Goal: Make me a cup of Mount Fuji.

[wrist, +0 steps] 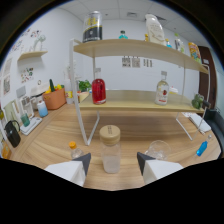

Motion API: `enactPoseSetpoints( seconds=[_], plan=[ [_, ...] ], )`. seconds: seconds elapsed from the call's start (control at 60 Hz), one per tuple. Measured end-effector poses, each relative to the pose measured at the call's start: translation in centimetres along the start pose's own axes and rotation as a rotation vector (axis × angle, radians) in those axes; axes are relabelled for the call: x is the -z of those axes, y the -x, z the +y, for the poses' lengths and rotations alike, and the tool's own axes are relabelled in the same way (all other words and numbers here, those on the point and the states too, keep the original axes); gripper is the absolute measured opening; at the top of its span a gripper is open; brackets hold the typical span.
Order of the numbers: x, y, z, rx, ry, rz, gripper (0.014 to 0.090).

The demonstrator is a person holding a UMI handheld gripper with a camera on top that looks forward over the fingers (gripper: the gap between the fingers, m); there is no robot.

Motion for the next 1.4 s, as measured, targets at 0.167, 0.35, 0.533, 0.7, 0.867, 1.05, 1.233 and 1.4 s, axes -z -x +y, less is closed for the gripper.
enactPoseSetpoints(
  seconds=[0.167, 0.35, 0.533, 0.7, 0.867, 1.05, 1.233, 1.4],
  plan=[
    [4.3, -3.3, -3.2, -0.021, -0.022, 0.04, 0.0859],
    [7.7, -7.7, -9.7, -0.066, -0.039, 0.091, 0.0851],
    [9.5, -10.0, -20.1, -0.063, -0.115, 0.114, 0.0856],
    [9.0, -11.0, -28.5, -0.048, -0.2, 0.095, 0.0856],
    [5.3, -11.8, -33.7, -0.009, -0.292, 0.095, 0.0853],
    [0.6, -12.6, -34.2, -0.013, -0.293, 0.098, 0.0704],
    [0.0, -12.9, -34.3, -0.034, -0.311, 0.1, 0.0501],
    [0.9, -12.5, -34.2, -0.031, -0.305, 0.068, 0.0482]
  ],
)
